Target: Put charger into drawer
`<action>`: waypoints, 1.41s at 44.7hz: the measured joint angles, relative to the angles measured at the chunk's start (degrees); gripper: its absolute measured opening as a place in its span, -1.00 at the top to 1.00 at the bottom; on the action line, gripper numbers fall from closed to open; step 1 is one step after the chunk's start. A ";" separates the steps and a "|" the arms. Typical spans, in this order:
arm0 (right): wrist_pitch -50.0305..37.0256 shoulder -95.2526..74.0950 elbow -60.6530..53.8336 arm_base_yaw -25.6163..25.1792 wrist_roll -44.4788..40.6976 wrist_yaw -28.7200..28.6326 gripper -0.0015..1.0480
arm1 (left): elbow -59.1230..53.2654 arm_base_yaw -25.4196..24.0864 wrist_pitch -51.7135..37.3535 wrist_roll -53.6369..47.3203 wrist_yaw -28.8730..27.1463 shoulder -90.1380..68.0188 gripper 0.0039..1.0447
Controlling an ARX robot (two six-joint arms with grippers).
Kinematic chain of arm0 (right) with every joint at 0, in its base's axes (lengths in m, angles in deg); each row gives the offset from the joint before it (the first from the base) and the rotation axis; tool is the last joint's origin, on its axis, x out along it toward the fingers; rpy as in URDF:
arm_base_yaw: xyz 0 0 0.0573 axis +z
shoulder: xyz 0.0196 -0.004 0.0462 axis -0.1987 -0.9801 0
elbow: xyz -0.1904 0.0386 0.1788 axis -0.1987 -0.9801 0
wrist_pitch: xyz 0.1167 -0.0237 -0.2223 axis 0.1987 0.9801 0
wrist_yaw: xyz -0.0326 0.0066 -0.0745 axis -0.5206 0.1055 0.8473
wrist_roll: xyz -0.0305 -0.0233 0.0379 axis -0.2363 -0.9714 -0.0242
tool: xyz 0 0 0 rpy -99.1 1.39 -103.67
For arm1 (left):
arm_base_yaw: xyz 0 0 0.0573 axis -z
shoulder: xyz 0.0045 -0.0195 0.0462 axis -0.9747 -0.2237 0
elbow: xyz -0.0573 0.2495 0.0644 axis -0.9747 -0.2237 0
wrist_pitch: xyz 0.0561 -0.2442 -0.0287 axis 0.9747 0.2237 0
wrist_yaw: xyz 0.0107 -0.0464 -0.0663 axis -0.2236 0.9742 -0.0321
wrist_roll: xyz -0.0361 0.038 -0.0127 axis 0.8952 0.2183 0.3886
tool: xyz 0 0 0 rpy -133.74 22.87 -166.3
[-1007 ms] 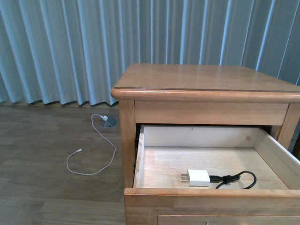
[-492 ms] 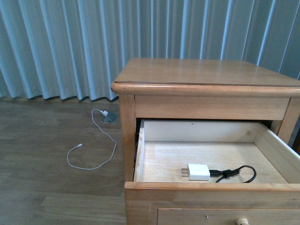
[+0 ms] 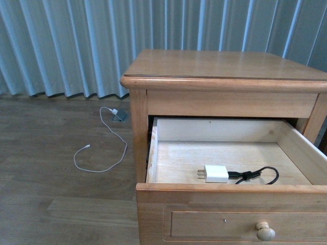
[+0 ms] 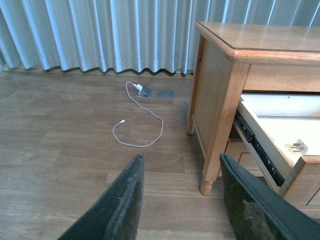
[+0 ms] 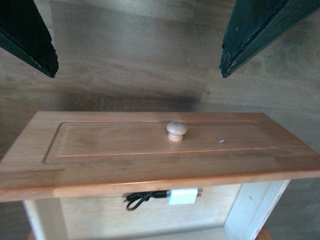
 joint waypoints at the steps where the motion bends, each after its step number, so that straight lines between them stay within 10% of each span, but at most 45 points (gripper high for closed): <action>1: -1.29 -2.56 0.52 0.63 0.44 -0.09 -0.84 | 0.00 0.00 -0.02 0.02 0.00 0.00 0.01; 16: -19.28 -39.80 10.29 7.48 6.88 -0.15 -0.84 | 0.00 0.00 -0.02 -0.04 0.00 0.00 -0.92; 63: -43.32 -97.85 61.26 9.01 -2.27 13.92 -0.84 | 0.00 0.00 -0.02 -0.02 0.00 0.02 -0.89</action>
